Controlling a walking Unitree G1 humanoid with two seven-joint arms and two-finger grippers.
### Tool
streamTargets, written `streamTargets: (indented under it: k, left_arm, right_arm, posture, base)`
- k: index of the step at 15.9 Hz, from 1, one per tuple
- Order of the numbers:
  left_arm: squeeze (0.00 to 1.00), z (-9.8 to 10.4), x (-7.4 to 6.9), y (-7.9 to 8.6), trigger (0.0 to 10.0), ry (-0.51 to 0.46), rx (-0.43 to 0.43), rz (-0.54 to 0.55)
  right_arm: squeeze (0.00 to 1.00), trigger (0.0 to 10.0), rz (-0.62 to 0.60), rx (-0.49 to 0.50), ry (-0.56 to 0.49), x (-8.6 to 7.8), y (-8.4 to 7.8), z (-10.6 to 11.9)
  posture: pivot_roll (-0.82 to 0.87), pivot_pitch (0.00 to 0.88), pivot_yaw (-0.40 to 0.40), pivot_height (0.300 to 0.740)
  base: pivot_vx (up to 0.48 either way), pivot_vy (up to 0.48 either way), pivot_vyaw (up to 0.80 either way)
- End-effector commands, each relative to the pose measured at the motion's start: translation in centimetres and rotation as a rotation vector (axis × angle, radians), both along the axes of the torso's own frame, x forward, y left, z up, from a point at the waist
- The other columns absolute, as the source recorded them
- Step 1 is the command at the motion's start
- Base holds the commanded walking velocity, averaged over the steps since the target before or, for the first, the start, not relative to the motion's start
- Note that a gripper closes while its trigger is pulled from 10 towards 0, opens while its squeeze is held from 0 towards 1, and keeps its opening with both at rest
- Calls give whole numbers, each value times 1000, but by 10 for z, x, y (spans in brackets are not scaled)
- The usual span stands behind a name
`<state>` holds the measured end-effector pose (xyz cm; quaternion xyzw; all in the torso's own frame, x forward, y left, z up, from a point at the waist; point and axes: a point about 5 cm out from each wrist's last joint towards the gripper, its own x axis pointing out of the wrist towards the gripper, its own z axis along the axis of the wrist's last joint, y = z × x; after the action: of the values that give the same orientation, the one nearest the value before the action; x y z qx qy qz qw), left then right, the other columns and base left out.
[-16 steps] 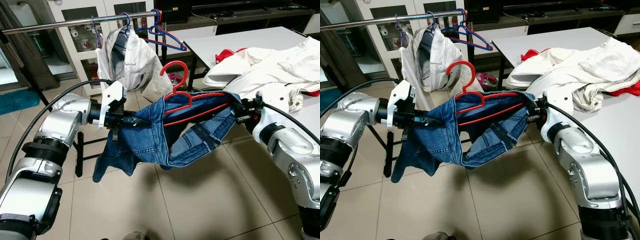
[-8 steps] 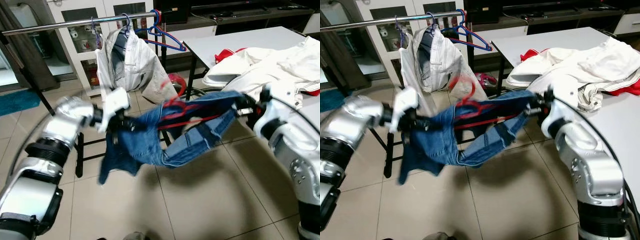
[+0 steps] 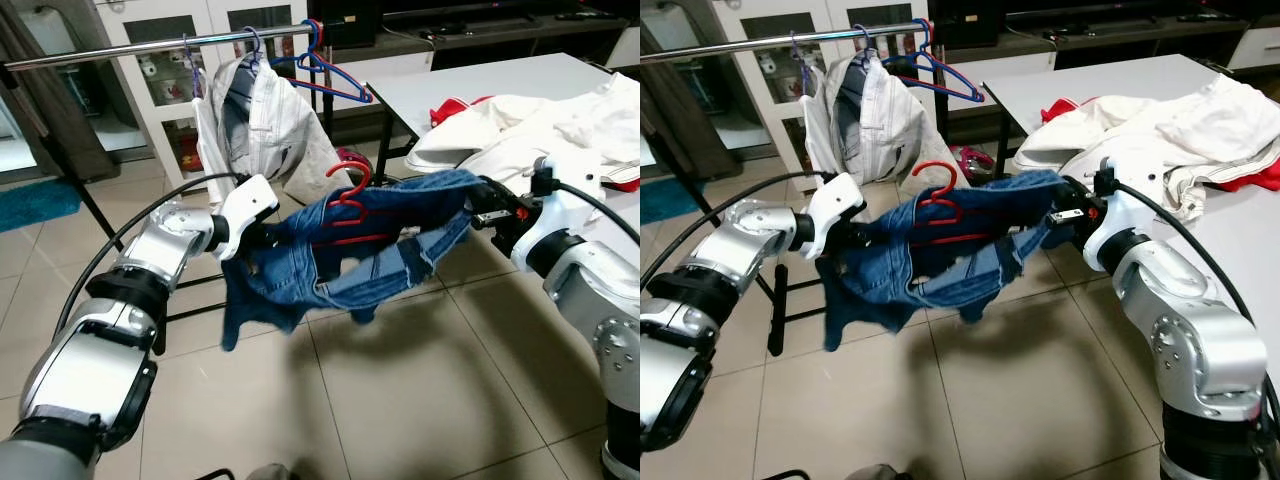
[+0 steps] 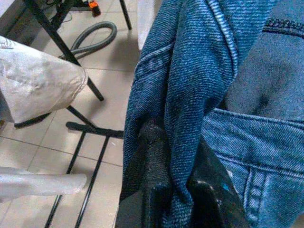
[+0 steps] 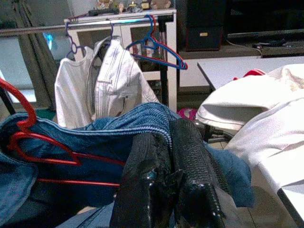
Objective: Hang hanger
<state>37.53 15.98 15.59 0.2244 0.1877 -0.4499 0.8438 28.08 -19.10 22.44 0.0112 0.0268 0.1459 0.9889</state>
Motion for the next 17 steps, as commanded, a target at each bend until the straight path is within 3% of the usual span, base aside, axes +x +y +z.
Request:
streamTargets:
  k: [1,3,4,6,8,11,12,13,14,15,17]
  left_arm:
    - [0,-6,0,9,0,29,6,64]
    - [0,2,6,-6,0,7,-140,86]
    - [0,13,8,-13,0,-8,-249,68]
    - [0,37,7,-26,0,11,-470,-62]
    - [0,50,2,-32,0,47,-566,-177]
    - [0,60,-5,-34,0,96,-614,-294]
    - [0,64,-10,-33,0,141,-639,-359]
    - [0,65,-13,-31,0,163,-642,-384]
    - [0,60,-9,-25,0,120,-565,-320]
    - [0,56,-4,-19,0,73,-501,-247]
    - [0,54,-3,-11,0,65,-450,-226]
  right_arm:
    - [0,0,-24,15,-57,-4,-3,14]
    - [0,0,4,11,-17,-9,2,7]
    - [0,0,42,-18,41,-14,8,-7]
    - [0,0,71,-9,129,-19,28,-39]
    - [0,0,115,-9,155,-17,46,-55]
    - [0,0,194,-70,167,-12,61,-69]
    - [0,10000,229,-126,135,-9,66,-69]
    - [0,10000,288,-131,98,-9,70,-66]
    - [1000,10000,375,-117,27,-14,69,-53]
    - [1000,10000,450,-132,-22,-22,63,-41]
    - [1000,10000,583,-153,-81,-40,43,-19]
  posture:
    - [4,0,96,740]
    - [-15,0,108,740]
    - [-15,0,108,740]
    - [-15,0,113,740]
    - [-12,0,114,740]
    - [-4,0,111,740]
    - [1,0,108,740]
    - [5,0,105,740]
    - [6,0,104,740]
    - [6,0,101,740]
    - [6,0,101,740]
  base:
    - [0,0,0]
    - [0,0,0]
    - [0,0,0]
    - [0,0,0]
    - [0,0,0]
    - [0,0,0]
    - [0,0,0]
    - [0,0,0]
    - [0,0,0]
    - [0,0,0]
    - [0,0,0]
